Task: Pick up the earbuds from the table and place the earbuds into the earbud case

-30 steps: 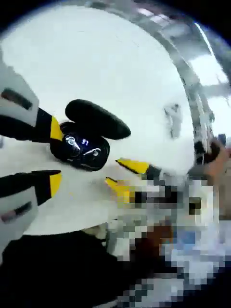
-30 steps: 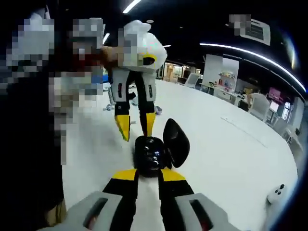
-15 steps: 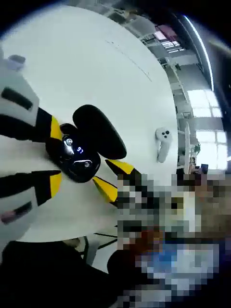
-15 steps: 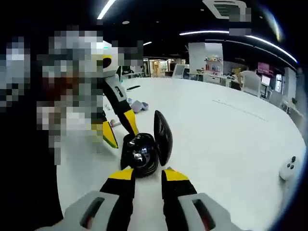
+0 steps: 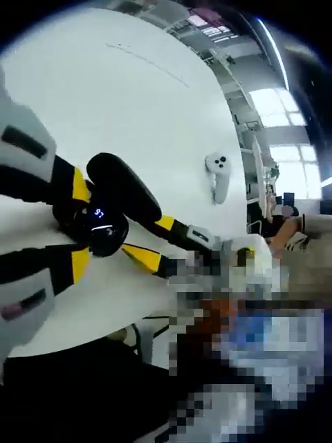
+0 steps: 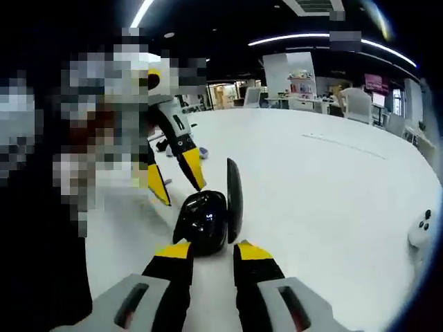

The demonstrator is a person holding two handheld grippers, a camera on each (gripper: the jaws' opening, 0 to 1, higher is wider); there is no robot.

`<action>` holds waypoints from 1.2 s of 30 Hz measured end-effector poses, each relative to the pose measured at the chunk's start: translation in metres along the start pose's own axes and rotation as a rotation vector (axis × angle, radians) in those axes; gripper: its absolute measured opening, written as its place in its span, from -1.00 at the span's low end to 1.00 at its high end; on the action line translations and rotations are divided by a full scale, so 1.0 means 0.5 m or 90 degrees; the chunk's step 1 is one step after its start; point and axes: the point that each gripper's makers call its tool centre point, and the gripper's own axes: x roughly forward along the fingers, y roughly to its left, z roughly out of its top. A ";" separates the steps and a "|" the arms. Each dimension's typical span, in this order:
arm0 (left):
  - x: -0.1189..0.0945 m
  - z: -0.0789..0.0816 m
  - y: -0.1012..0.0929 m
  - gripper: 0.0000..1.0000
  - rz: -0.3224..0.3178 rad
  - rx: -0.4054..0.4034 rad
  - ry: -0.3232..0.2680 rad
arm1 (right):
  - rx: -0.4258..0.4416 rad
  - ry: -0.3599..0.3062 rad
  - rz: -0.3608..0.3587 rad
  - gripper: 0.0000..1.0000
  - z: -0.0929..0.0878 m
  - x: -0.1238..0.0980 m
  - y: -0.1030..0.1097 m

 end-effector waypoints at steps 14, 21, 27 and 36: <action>0.030 -0.001 0.010 -0.49 0.002 -0.005 0.012 | -0.013 0.002 -0.002 -0.56 0.001 0.007 0.004; 0.050 -0.008 0.011 -0.46 -0.016 -0.020 0.019 | -0.011 0.002 -0.004 -0.56 -0.004 0.007 0.003; 0.012 0.032 -0.008 -0.49 -0.031 -0.041 -0.043 | -0.011 0.000 -0.009 -0.56 -0.002 0.003 -0.001; 0.042 -0.021 -0.010 -0.50 -0.046 -0.086 0.013 | -0.009 -0.005 -0.010 -0.56 0.001 0.004 -0.007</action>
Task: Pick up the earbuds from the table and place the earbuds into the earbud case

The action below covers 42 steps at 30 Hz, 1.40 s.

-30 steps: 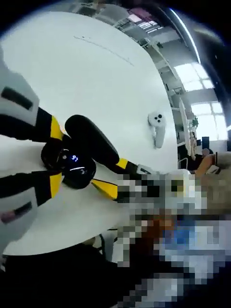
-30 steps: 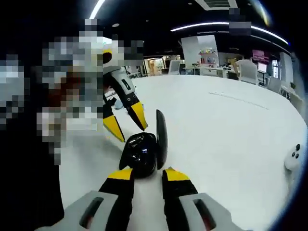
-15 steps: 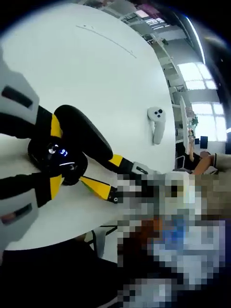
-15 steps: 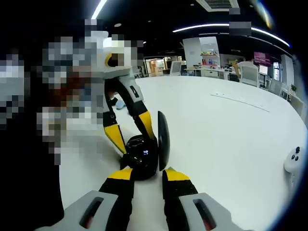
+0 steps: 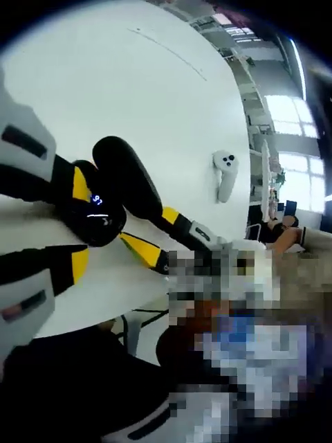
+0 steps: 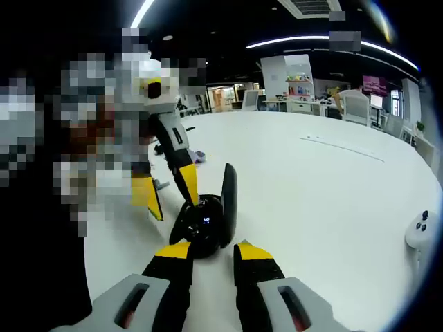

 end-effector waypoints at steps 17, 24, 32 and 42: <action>-0.091 0.026 0.025 -0.45 0.111 -0.047 -0.117 | 0.016 -0.048 0.000 -0.54 0.022 -0.014 -0.007; -0.098 -0.028 0.027 -0.45 0.141 -0.151 -0.169 | 0.038 -0.202 0.018 -0.40 0.101 -0.031 0.014; -0.062 -0.052 -0.002 -0.45 0.184 -0.169 -0.161 | -0.014 -0.190 0.008 -0.41 0.106 -0.012 0.025; -0.070 -0.071 -0.014 -0.45 0.196 -0.183 -0.159 | -0.058 -0.073 0.078 -0.52 0.046 0.020 0.098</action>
